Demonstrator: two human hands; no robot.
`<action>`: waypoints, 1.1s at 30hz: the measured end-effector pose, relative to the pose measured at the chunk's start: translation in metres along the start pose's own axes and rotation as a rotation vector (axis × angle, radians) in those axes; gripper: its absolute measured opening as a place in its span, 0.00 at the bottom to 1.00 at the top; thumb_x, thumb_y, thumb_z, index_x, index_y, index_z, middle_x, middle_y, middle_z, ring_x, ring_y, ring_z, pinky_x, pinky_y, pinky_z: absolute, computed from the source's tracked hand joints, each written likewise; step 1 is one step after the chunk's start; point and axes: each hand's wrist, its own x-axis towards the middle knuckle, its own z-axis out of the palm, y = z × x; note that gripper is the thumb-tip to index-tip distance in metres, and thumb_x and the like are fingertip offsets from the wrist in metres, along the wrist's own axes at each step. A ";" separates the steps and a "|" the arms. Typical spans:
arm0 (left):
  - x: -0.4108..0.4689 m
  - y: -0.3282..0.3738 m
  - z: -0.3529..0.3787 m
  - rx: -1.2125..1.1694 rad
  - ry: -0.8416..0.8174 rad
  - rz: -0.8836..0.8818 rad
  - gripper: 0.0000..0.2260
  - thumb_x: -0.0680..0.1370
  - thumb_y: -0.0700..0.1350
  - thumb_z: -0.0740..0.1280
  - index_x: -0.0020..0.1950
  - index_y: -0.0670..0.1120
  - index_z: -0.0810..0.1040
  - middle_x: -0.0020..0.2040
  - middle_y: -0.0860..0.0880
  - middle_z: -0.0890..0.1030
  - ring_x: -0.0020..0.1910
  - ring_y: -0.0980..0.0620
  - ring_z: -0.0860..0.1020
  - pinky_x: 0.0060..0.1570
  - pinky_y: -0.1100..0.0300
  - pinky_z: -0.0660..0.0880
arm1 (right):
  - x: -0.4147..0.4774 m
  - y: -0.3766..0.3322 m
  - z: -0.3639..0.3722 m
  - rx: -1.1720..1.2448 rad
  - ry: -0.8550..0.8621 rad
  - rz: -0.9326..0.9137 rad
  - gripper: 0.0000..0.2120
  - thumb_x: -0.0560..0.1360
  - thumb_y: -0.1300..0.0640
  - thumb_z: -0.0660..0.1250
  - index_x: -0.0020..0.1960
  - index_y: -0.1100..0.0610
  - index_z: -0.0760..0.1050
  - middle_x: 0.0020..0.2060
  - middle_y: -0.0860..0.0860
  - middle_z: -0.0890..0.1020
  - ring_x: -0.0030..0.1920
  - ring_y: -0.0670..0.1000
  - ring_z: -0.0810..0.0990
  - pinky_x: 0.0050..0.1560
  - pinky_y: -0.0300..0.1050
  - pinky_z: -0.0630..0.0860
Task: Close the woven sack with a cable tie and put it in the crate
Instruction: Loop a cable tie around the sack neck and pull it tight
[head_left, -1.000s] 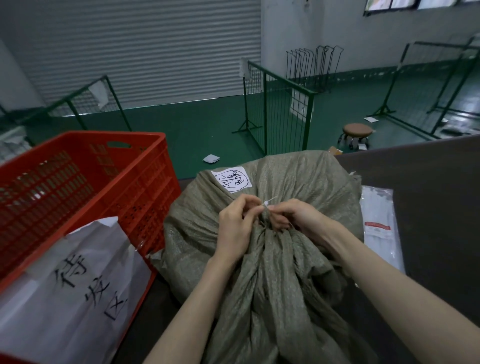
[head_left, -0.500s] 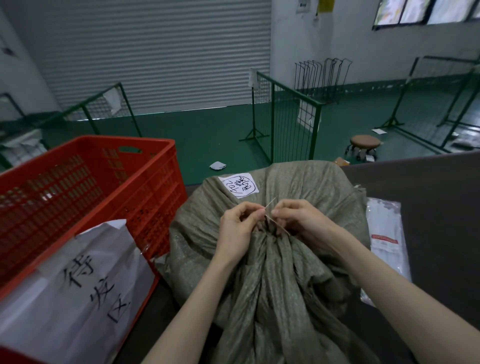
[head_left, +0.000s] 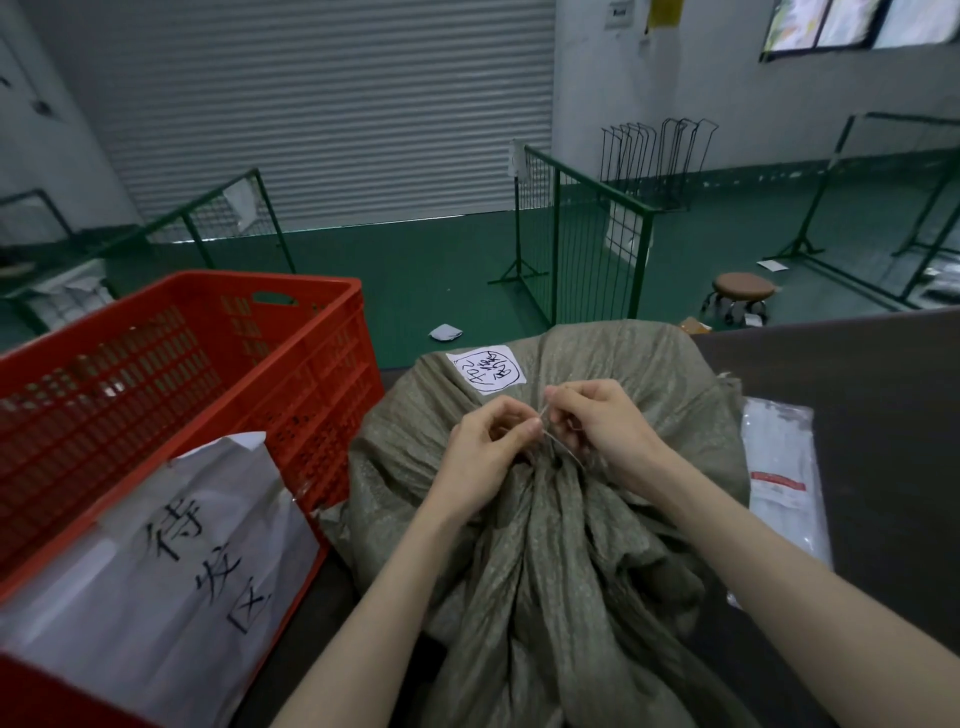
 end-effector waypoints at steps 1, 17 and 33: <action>0.001 0.001 -0.001 0.006 -0.001 -0.002 0.02 0.71 0.48 0.68 0.39 0.55 0.79 0.36 0.52 0.81 0.38 0.53 0.77 0.45 0.52 0.75 | 0.000 -0.001 0.001 0.014 0.016 0.005 0.19 0.78 0.59 0.61 0.28 0.58 0.69 0.18 0.49 0.70 0.19 0.46 0.64 0.19 0.36 0.57; 0.003 0.005 -0.009 0.143 -0.068 -0.002 0.02 0.70 0.48 0.70 0.38 0.52 0.79 0.35 0.55 0.80 0.37 0.57 0.76 0.42 0.64 0.71 | 0.001 -0.033 -0.011 0.328 0.152 -0.100 0.18 0.79 0.62 0.59 0.30 0.60 0.71 0.23 0.51 0.78 0.21 0.47 0.74 0.22 0.36 0.71; -0.022 -0.018 0.003 0.203 -0.076 -0.055 0.08 0.65 0.51 0.68 0.35 0.48 0.76 0.35 0.54 0.78 0.36 0.56 0.75 0.41 0.58 0.70 | -0.006 -0.066 -0.034 0.706 0.318 -0.133 0.18 0.79 0.62 0.58 0.31 0.59 0.70 0.25 0.51 0.76 0.25 0.45 0.71 0.24 0.34 0.67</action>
